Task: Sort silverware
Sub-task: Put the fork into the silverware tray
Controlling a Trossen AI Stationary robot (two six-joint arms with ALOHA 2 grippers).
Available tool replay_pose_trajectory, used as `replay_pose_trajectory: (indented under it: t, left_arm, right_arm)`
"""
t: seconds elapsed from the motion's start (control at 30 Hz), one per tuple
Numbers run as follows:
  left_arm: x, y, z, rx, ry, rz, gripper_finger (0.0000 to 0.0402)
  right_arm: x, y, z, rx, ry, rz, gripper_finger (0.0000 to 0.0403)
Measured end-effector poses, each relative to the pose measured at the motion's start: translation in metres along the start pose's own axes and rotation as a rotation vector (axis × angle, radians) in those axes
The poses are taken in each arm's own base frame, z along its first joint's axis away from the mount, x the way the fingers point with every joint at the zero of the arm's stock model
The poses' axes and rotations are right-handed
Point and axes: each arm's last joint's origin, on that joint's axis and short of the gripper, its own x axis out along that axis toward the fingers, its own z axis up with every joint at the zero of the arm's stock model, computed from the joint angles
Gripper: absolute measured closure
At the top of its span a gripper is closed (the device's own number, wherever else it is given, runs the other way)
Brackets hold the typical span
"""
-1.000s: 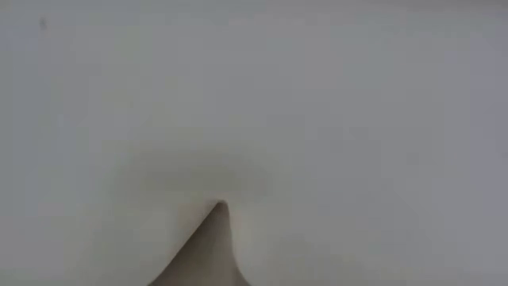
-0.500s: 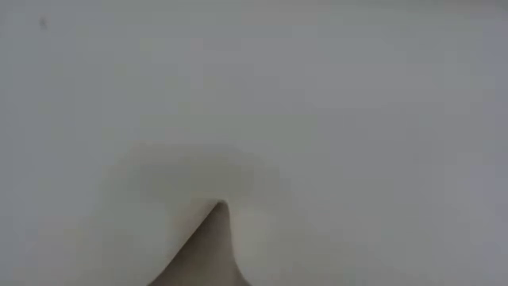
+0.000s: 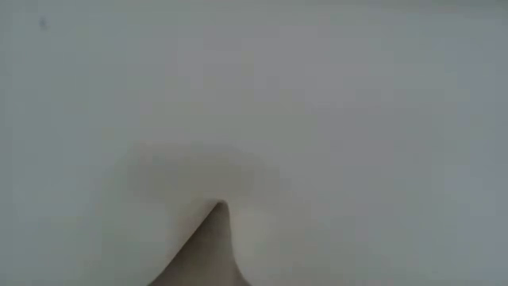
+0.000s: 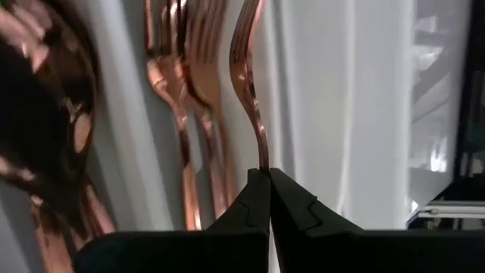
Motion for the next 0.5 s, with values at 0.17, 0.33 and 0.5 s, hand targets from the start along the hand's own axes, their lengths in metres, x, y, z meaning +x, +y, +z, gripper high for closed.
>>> replay_pose_trajectory:
  t: [0.17, 0.33, 0.5]
  left_arm:
    - [0.003, -0.002, 0.005, -0.016, 0.038, 0.024, 0.0402]
    - [0.007, -0.006, 0.012, -0.022, 0.057, 0.034, 0.0389]
    - [0.009, -0.008, 0.017, 0.036, 0.085, 0.049, 0.0349]
  right_arm:
    - [0.000, 0.000, 0.000, -0.012, -0.001, 0.001, 0.0284]
    - [0.000, 0.000, 0.000, -0.024, -0.002, 0.002, 0.0284]
    - [0.000, 0.000, 0.000, -0.025, 0.000, 0.002, 0.0284]
